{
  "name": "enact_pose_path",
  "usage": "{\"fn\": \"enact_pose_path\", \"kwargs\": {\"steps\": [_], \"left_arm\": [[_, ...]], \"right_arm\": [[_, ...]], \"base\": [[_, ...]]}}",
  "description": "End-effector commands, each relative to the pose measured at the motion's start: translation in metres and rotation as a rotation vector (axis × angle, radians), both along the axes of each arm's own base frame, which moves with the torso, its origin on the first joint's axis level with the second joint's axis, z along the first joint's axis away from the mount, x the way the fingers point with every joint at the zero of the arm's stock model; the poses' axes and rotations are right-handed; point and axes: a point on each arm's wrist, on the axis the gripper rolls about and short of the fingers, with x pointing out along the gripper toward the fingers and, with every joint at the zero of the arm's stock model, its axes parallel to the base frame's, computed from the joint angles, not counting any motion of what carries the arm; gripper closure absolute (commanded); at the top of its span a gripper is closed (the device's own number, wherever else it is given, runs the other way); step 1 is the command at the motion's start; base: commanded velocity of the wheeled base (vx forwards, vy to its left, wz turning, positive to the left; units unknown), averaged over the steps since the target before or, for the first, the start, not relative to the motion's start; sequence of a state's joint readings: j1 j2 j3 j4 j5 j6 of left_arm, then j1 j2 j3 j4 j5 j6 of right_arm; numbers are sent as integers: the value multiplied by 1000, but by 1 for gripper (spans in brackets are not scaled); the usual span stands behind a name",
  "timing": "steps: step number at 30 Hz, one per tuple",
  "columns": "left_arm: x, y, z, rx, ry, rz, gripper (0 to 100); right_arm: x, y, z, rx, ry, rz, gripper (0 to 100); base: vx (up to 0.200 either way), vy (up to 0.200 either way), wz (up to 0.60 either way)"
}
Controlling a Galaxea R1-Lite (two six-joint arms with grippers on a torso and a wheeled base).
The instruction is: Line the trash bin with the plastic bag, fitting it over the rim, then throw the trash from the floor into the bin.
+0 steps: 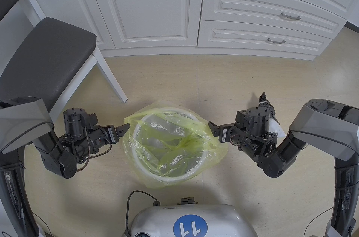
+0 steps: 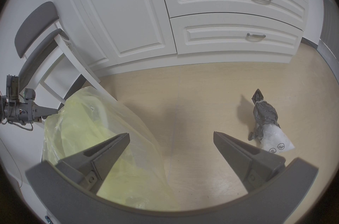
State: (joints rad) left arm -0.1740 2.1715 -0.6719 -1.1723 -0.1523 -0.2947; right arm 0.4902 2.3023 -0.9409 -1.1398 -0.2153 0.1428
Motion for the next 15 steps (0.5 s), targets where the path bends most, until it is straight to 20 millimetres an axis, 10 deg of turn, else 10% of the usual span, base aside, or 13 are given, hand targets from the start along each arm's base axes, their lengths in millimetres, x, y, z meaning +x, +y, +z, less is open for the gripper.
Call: {"fn": "enact_pose_path", "kwargs": {"steps": [1,15], "left_arm": [[-16,0,17,15,-30,-21,0],[-22,-27,-6,35,33,-93,0]], "right_arm": [[-2,-2,7,1,-11,-1,0],[-1,-7,3,-5,3,-1,0]], "base": [[0,0,0],[0,0,0]]}}
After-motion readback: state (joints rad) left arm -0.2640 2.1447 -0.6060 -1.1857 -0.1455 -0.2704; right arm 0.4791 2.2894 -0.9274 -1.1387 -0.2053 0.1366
